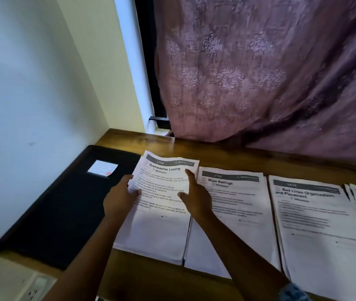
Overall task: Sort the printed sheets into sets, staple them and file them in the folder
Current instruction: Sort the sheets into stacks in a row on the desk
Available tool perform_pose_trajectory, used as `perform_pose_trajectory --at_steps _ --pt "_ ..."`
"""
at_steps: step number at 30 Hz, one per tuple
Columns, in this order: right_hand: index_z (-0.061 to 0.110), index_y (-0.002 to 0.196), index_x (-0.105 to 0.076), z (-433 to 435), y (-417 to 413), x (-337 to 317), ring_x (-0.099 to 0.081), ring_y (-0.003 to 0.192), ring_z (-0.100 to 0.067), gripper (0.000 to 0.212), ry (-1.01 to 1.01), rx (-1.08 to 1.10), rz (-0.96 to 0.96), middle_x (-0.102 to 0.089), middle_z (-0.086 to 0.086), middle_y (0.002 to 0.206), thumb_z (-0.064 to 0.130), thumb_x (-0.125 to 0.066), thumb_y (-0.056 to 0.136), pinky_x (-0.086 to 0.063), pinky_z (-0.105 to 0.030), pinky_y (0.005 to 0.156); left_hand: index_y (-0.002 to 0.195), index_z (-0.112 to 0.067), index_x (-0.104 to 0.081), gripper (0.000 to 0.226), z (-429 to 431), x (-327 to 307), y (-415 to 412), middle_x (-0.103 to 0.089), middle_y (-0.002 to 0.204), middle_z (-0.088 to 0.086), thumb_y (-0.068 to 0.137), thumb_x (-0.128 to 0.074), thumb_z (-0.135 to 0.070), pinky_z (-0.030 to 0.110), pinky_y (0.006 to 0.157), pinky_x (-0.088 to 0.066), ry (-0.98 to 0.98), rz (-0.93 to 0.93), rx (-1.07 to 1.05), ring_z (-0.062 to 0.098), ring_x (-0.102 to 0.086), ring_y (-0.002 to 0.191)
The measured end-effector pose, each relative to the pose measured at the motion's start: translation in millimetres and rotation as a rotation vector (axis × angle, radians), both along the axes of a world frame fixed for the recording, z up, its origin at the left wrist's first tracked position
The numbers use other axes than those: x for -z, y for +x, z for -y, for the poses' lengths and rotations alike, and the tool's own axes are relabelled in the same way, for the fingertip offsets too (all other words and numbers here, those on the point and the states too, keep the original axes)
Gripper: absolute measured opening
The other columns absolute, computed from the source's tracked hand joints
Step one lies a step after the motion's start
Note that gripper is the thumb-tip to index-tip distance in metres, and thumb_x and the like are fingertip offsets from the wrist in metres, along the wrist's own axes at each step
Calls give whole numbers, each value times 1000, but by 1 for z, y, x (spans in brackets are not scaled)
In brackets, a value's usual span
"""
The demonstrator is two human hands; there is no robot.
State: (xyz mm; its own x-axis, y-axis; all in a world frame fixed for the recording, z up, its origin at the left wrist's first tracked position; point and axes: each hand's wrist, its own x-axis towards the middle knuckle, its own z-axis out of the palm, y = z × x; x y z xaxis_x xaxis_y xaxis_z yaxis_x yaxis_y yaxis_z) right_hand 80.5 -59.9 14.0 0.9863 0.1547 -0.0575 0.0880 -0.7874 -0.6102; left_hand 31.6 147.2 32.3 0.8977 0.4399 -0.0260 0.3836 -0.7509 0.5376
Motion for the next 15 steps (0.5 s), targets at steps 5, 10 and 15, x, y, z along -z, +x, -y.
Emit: perform_pose_trajectory --at_steps 5,10,15 --pt "26 145 -21 -10 -4 15 -45 118 -24 74 -223 -9 62 -47 -7 130 40 -62 86 -48 -38 86 127 -27 -47 40 -1 8 -4 -55 95 -8 91 -61 -33 22 56 -35 103 -34 20 9 -54 81" --pt "21 135 -42 -9 -10 21 -35 129 -31 64 -355 28 168 -27 -12 150 49 -64 81 -39 -46 96 145 -26 -33 64 0 25 -12 -40 135 9 89 -57 -45 40 85 -43 353 -32 24 26 -44 117" --pt "22 137 -42 15 -33 15 -33 137 -32 61 -356 7 461 -27 -14 153 54 -49 87 -34 -56 101 145 -30 -32 68 27 33 -38 -33 151 12 88 -39 -66 57 98 -38 356 205 271 32 -39 133"
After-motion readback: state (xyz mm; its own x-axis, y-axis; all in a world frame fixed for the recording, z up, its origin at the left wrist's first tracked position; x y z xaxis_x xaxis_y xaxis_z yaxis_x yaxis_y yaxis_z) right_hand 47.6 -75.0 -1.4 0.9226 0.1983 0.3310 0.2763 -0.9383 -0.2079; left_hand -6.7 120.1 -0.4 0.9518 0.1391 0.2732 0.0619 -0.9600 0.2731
